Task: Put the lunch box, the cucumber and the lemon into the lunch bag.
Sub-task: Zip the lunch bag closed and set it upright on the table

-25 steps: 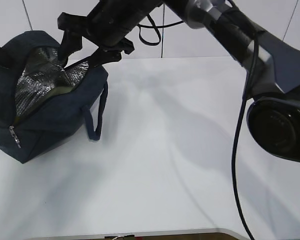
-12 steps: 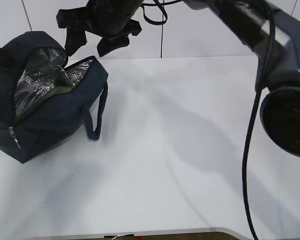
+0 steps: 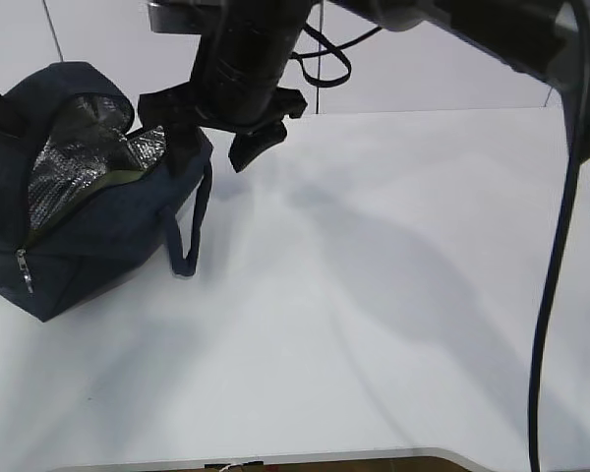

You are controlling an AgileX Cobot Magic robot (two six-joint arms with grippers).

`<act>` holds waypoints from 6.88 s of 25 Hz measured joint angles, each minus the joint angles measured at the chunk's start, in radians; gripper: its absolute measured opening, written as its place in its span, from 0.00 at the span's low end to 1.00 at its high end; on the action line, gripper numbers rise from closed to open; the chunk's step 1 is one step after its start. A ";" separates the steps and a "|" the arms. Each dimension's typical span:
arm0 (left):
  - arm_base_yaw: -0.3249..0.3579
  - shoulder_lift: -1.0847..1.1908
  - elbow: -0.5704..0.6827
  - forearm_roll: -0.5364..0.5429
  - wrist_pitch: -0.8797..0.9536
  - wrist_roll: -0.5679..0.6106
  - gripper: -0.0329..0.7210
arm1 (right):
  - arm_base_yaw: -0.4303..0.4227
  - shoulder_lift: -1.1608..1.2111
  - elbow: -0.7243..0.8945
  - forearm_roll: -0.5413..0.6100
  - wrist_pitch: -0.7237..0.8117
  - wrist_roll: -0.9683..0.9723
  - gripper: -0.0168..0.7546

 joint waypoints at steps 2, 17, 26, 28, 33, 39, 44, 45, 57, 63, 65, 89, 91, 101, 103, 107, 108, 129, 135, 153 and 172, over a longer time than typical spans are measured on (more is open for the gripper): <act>0.000 0.000 0.000 0.000 0.002 0.000 0.02 | 0.000 -0.003 0.024 -0.004 0.000 0.042 0.76; 0.000 0.000 0.000 0.000 0.005 0.000 0.02 | -0.002 0.025 0.035 -0.017 -0.114 0.286 0.76; 0.000 0.000 0.000 0.000 0.005 0.000 0.02 | -0.004 0.086 0.035 0.016 -0.191 0.363 0.76; 0.000 0.000 0.000 0.000 0.005 0.000 0.02 | -0.006 0.091 0.035 0.047 -0.228 0.367 0.76; 0.000 0.000 0.000 0.000 0.005 0.000 0.02 | -0.006 0.097 0.035 0.083 -0.272 0.372 0.76; 0.000 0.000 0.000 0.000 0.005 0.000 0.02 | -0.006 0.118 0.035 0.126 -0.272 0.372 0.71; 0.000 0.000 0.000 0.000 0.005 0.000 0.02 | -0.006 0.124 0.035 0.156 -0.272 0.374 0.56; 0.000 0.000 0.000 0.000 0.005 0.000 0.02 | -0.006 0.124 0.035 0.158 -0.272 0.374 0.53; 0.000 0.000 0.000 0.000 0.002 0.000 0.02 | -0.006 0.124 0.035 0.176 -0.241 0.325 0.46; 0.000 0.000 0.000 0.000 0.002 0.000 0.02 | -0.006 0.124 0.035 0.178 -0.243 0.318 0.45; 0.000 0.000 0.000 0.000 0.002 0.000 0.02 | -0.006 0.124 0.035 0.178 -0.247 0.317 0.45; 0.000 0.000 0.000 0.002 0.004 0.000 0.02 | -0.007 0.127 0.011 0.275 -0.137 0.258 0.67; 0.000 0.000 0.000 0.002 0.006 0.000 0.02 | -0.007 0.128 -0.019 0.275 -0.137 0.258 0.67; 0.000 0.000 0.000 0.006 0.008 0.000 0.02 | -0.007 0.128 -0.103 0.181 -0.053 0.286 0.67; 0.000 0.000 0.000 0.004 0.009 0.000 0.02 | -0.007 0.128 -0.103 0.160 -0.051 0.294 0.67; 0.000 0.000 0.000 0.004 0.010 0.000 0.02 | -0.007 0.128 -0.103 0.162 -0.098 0.299 0.67; 0.000 0.000 0.000 0.004 0.010 0.000 0.02 | -0.007 0.128 -0.103 0.177 -0.119 0.299 0.67; 0.000 0.000 0.000 0.006 0.018 0.000 0.02 | -0.007 0.128 -0.270 0.064 -0.005 0.323 0.58; 0.000 0.000 0.000 0.006 0.018 0.000 0.02 | -0.007 0.128 -0.270 0.004 -0.003 0.363 0.56; 0.007 0.000 0.000 0.008 -0.011 -0.059 0.02 | -0.007 0.161 -0.271 -0.085 -0.003 0.459 0.55; 0.010 0.000 0.000 0.071 -0.041 -0.094 0.02 | -0.007 0.230 -0.271 0.047 -0.003 0.529 0.55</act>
